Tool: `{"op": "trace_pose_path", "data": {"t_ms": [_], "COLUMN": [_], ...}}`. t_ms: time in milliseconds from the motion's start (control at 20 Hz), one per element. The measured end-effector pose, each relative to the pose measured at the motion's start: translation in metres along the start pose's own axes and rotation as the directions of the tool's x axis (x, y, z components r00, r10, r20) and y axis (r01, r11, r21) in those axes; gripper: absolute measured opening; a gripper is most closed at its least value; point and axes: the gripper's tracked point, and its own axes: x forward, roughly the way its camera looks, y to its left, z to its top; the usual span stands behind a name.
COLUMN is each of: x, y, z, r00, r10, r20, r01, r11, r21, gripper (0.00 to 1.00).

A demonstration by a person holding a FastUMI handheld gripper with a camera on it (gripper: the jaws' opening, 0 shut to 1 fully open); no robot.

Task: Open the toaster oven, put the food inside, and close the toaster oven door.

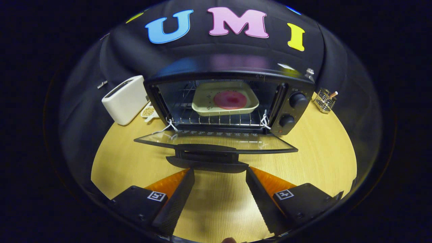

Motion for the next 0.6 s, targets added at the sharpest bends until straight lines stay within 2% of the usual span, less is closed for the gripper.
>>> {"op": "trace_pose_path", "data": {"t_ms": [600], "x": [-0.027], "y": [-0.019], "z": [0.092], "r00": [0.981], "r10": [-0.025], "r20": [0.194], "r01": [0.017], "r11": [0.999], "r21": [0.045], "gripper": [1.00]}}
